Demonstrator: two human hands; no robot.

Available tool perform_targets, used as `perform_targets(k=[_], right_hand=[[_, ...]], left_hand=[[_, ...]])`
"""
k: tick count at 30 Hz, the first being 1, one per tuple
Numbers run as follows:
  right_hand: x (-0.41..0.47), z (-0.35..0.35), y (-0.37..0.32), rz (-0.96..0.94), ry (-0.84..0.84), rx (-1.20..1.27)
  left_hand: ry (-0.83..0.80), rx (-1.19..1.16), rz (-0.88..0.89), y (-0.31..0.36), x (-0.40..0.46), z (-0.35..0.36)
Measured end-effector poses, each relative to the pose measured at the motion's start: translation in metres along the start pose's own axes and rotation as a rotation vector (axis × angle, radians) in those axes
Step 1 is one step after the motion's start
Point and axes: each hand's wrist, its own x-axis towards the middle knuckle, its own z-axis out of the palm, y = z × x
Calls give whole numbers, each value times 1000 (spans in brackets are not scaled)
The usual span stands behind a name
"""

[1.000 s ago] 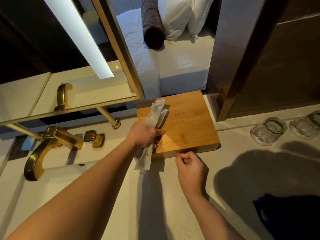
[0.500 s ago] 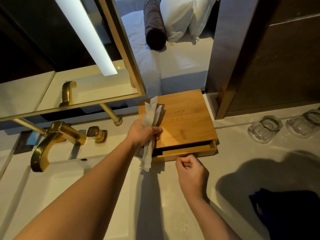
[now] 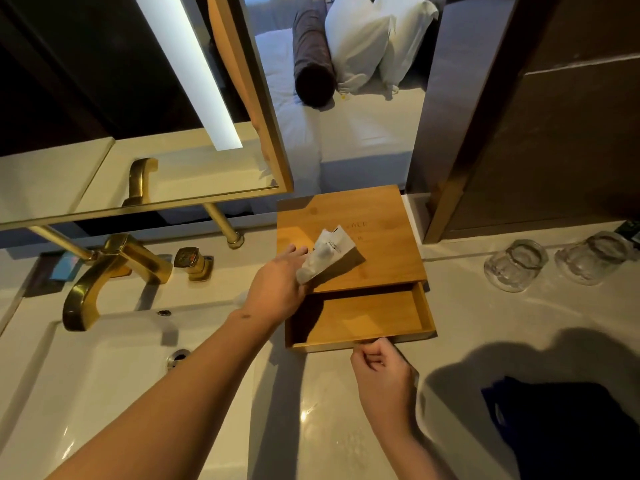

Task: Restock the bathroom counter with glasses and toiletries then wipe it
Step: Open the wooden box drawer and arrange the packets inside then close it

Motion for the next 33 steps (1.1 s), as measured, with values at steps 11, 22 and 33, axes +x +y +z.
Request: perform_targets(k=[11,22,33], right_hand=[[-11,-2,5,3,-1,19],[-11,-4,14,-41,26,-1],[-27,-7,30,40,-9,29]], left_hand=[[-37,-90,-39,-17,15,2],[-98,89,-108,-16,25,10],[-128,171,-99,-21,29,10]])
